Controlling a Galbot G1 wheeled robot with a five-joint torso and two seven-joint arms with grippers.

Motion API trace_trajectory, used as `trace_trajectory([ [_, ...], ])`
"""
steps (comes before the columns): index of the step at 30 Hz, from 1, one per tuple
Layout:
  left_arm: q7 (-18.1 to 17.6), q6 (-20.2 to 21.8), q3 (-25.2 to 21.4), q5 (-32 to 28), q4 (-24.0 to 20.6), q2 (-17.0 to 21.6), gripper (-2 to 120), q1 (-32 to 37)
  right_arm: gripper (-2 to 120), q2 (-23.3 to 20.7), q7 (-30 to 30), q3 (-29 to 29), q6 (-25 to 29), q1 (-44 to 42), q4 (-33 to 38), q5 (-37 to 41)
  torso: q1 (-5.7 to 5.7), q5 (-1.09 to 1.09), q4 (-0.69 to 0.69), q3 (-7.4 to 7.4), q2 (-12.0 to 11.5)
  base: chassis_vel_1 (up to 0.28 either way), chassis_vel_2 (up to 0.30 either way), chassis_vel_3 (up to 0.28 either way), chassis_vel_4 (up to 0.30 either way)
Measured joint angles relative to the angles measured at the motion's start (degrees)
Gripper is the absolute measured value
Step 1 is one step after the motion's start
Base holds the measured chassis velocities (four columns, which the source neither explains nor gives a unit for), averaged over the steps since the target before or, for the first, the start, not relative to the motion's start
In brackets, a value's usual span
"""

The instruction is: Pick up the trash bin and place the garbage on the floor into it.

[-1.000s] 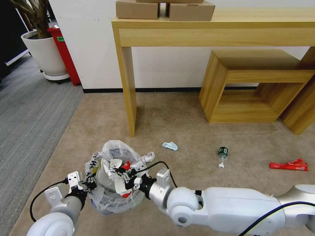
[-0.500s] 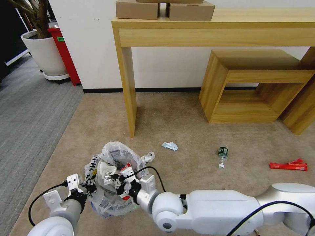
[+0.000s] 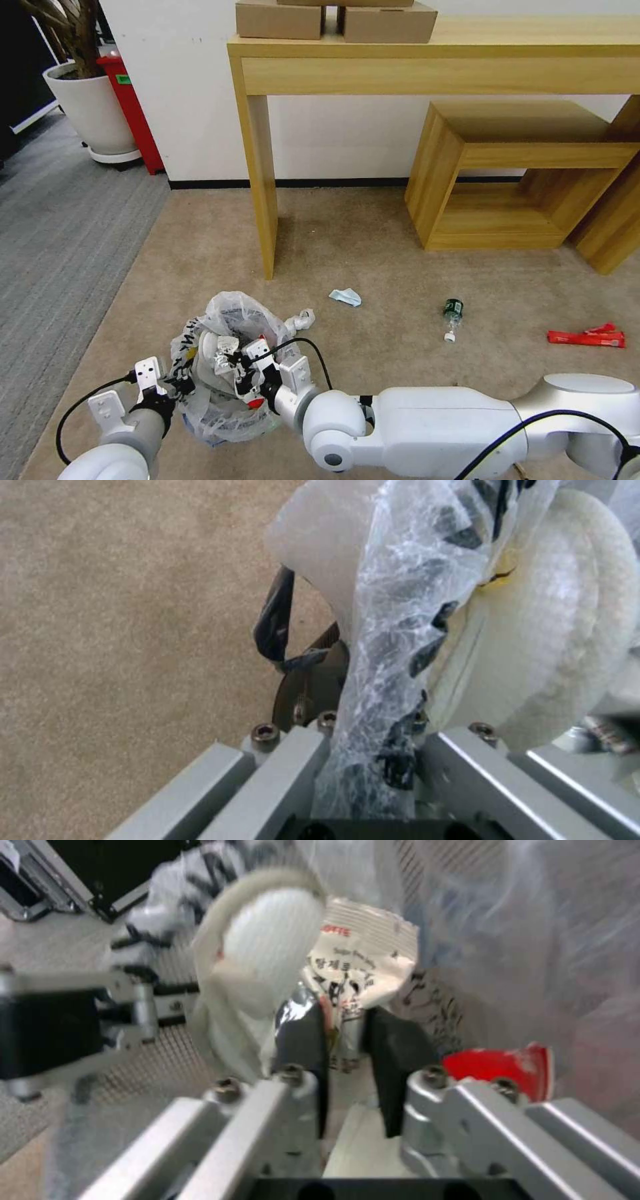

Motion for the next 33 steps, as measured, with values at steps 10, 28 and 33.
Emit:
trace_trajectory([
  [10,-0.1,0.0,-0.5,0.1,0.2,-0.3,0,0.1,58,-1.7,-0.7,0.4,0.0,0.2,1.7,-0.2,0.00,0.00,0.00,0.00,0.0,0.000,0.000,0.000,0.000],
  [28,0.0,-0.2,-0.6,1.4,0.6,-1.2,0,0.8,100,-5.1,-4.7,5.5,2.7,-2.8,6.2,-1.7,0.00,0.00,0.00,0.00,0.0,0.000,0.000,0.000,0.000],
  [33,0.0,-0.2,-0.6,1.6,0.4,-1.2,0,1.0,100,-6.4,-11.7,16.3,8.0,-6.5,6.6,-3.3,0.00,0.01,0.00,0.00,0.0,0.000,0.000,0.000,0.000],
])
